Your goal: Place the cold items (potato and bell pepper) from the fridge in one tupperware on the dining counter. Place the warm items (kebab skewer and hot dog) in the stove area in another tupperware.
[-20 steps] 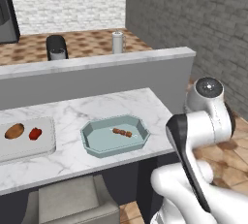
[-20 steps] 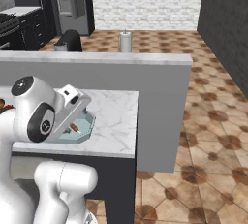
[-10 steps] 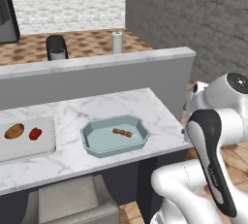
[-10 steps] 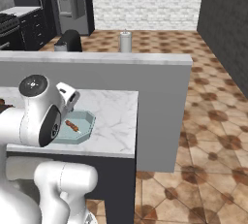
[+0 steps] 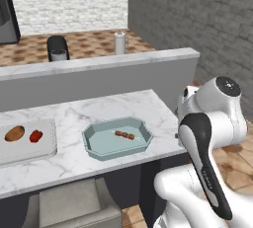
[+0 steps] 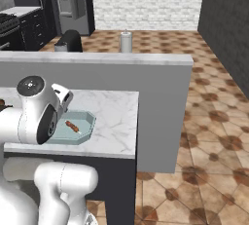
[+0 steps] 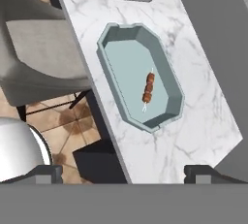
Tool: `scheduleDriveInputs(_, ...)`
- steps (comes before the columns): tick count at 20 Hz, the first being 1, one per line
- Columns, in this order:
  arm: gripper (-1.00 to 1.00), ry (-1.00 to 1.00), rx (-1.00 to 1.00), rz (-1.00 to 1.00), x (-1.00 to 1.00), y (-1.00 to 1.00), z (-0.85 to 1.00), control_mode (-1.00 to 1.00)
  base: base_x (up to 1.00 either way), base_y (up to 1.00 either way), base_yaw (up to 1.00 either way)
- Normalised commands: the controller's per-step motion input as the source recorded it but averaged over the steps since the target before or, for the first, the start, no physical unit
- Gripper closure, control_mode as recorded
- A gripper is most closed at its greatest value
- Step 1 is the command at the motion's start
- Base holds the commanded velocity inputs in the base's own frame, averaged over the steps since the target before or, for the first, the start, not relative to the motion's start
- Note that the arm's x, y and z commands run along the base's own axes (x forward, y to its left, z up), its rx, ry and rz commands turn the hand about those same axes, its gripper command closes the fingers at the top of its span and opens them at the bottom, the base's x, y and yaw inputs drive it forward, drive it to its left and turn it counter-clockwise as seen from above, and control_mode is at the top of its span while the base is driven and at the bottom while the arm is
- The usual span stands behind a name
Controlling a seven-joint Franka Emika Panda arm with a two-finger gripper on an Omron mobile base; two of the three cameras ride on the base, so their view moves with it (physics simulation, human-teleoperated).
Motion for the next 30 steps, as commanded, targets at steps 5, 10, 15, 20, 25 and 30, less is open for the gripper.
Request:
scheduleDriveInputs(5,-1.0,0.0,0.0,0.0,0.0,0.0,-0.02,1.0,-0.09,-0.08,-0.05)
scheduleDriveInputs(10,-1.0,0.0,0.0,0.0,0.0,0.0,0.0,1.0,-0.21,-0.45,-0.14)
scheduleDriveInputs(15,-1.0,0.0,0.0,0.0,0.0,0.0,0.0,1.0,-0.03,-0.75,-0.13)
scheduleDriveInputs(20,-1.0,0.0,0.0,0.0,0.0,0.0,0.0,1.0,-0.04,-0.93,-0.11)
scheduleDriveInputs(25,-1.0,0.0,0.0,0.0,0.0,0.0,0.0,1.0,-0.17,-1.0,-0.05)
scheduleDriveInputs(30,-1.0,0.0,0.0,0.0,0.0,0.0,0.0,1.0,-0.04,-1.0,-0.04)
